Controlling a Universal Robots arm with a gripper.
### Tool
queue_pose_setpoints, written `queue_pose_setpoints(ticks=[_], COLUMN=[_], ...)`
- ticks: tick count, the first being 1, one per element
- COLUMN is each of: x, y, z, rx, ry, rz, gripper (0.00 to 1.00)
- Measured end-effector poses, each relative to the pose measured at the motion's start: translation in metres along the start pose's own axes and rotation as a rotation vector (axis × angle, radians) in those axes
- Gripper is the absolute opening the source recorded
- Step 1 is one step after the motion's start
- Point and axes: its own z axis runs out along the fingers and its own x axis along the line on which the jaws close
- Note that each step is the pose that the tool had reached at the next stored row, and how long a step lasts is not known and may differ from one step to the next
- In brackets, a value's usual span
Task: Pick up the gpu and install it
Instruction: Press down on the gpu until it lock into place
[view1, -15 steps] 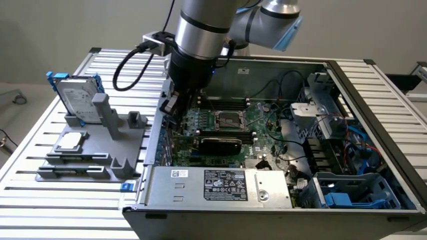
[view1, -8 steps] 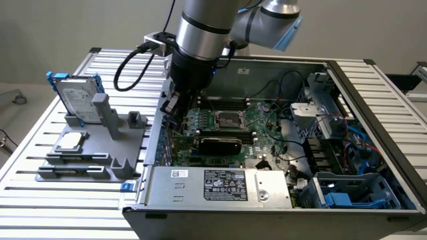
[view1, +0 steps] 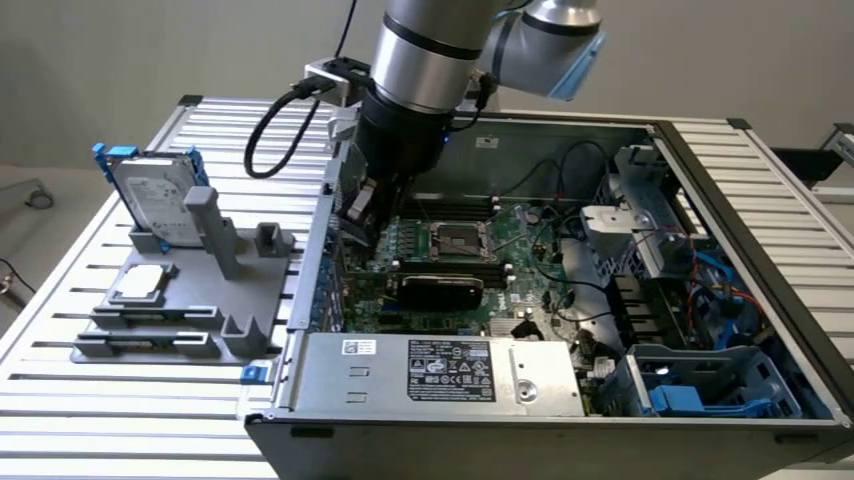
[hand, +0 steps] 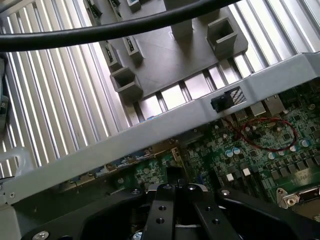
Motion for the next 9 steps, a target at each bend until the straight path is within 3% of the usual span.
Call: queue_pose_setpoints(ticks=[6, 9], x=[-0.004, -0.005], y=[-0.0091, -0.0127], z=[-0.0028, -0.0038], rx=[0.006, 0.0138], ry=[-0.0018, -0.0089], rz=[-0.003, -0.008], gripper=[0.11, 0.11])
